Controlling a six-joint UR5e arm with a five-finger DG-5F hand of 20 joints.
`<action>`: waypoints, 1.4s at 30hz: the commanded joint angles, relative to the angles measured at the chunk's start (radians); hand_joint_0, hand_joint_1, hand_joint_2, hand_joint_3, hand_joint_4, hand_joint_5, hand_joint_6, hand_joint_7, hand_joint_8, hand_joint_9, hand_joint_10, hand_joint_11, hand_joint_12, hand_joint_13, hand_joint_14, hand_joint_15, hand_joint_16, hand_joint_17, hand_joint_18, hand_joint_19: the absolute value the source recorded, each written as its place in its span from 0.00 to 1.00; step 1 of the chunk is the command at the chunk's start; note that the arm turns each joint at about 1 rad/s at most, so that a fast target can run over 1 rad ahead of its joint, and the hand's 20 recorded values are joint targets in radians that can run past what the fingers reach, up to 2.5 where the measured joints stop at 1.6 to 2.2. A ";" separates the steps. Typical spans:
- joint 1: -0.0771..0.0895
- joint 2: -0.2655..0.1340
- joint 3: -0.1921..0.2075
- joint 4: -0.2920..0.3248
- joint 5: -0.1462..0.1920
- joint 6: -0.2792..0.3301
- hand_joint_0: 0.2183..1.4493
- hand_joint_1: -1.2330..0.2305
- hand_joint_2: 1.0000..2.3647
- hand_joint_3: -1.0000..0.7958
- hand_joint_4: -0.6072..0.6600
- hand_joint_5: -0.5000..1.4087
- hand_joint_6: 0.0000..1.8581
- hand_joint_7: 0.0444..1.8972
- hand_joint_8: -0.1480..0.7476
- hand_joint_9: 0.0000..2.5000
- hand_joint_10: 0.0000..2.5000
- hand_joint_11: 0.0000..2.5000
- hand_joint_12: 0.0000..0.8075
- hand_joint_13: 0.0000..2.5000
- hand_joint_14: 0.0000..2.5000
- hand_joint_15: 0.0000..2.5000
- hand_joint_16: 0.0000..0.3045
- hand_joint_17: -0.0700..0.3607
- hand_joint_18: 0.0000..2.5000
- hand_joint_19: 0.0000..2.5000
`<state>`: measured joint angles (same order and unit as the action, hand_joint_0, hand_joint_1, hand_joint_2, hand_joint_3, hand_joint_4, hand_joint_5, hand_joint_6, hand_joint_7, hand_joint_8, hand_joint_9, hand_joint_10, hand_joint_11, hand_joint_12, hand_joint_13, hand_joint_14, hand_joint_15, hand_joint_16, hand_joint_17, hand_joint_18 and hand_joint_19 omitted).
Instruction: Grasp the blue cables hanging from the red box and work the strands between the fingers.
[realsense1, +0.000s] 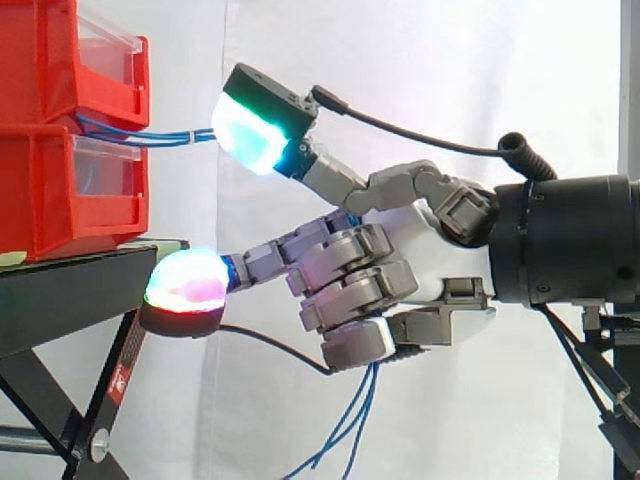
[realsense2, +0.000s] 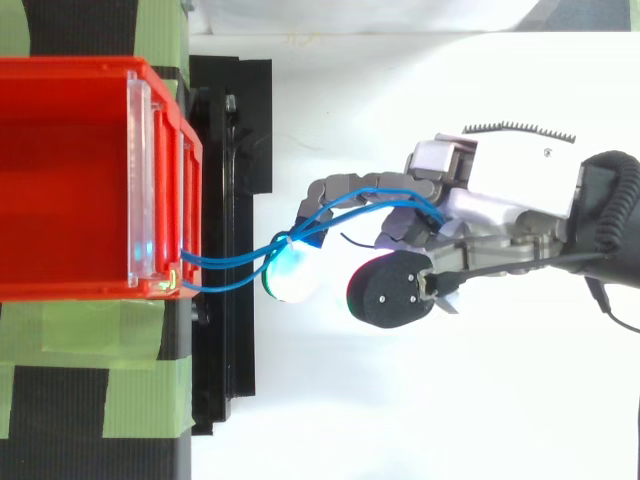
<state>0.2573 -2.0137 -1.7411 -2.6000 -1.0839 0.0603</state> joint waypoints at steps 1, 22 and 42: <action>-0.001 0.010 0.000 0.000 -0.001 -0.002 0.35 0.54 0.00 0.00 0.74 0.33 0.11 0.63 0.69 0.60 1.00 1.00 0.71 0.69 1.00 0.65 0.74 0.55 0.89 0.33; 0.002 0.038 0.000 -0.040 0.005 -0.016 0.35 0.53 0.00 0.00 0.77 0.38 0.04 0.67 0.72 0.71 1.00 1.00 0.76 0.78 1.00 0.63 0.80 0.58 1.00 0.28; 0.002 0.038 0.000 -0.043 0.009 -0.016 0.36 0.53 0.00 0.00 0.76 0.38 0.04 0.68 0.72 0.70 1.00 1.00 0.74 0.77 1.00 0.63 0.79 0.58 1.00 0.28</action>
<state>0.2593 -1.9756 -1.7410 -2.6431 -1.0753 0.0445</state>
